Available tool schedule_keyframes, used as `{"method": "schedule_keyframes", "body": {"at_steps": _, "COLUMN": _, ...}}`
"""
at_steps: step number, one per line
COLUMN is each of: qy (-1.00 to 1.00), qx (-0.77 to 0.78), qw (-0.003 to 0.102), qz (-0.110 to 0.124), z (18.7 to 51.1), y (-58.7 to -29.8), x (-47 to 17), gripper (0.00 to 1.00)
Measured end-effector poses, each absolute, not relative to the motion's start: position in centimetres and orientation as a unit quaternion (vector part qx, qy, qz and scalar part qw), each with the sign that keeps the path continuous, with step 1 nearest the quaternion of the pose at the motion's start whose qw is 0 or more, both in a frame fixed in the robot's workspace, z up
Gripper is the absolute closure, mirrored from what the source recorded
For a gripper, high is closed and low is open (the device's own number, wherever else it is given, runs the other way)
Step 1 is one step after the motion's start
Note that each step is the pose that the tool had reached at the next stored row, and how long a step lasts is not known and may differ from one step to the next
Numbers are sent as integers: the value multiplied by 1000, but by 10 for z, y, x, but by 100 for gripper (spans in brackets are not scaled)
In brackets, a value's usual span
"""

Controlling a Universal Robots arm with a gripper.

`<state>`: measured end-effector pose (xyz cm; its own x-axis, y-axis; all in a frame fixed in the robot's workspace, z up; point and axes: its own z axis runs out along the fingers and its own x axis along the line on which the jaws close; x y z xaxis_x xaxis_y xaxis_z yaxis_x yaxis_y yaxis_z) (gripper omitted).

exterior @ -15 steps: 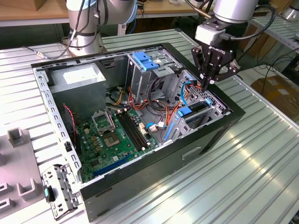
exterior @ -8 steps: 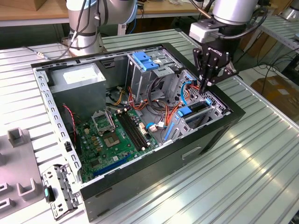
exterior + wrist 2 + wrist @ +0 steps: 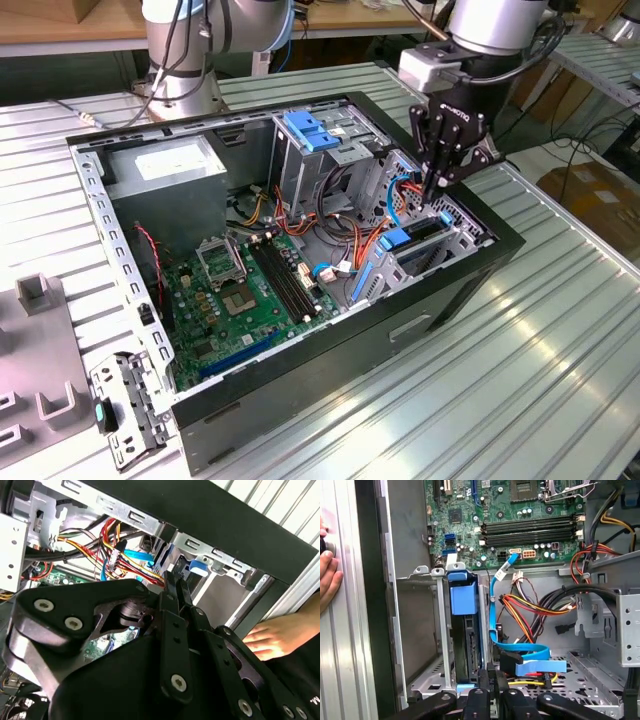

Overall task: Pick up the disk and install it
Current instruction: 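Insert the first disk wire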

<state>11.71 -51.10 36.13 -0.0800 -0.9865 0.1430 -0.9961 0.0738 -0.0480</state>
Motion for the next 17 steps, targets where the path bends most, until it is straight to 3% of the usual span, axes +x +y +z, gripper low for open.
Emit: {"method": "schedule_keyframes", "body": {"at_steps": 17, "qy": -712, "qx": 699, "qw": 26, "qz": 59, "z": 356, "y": -528, "x": 114, "gripper": 83}}
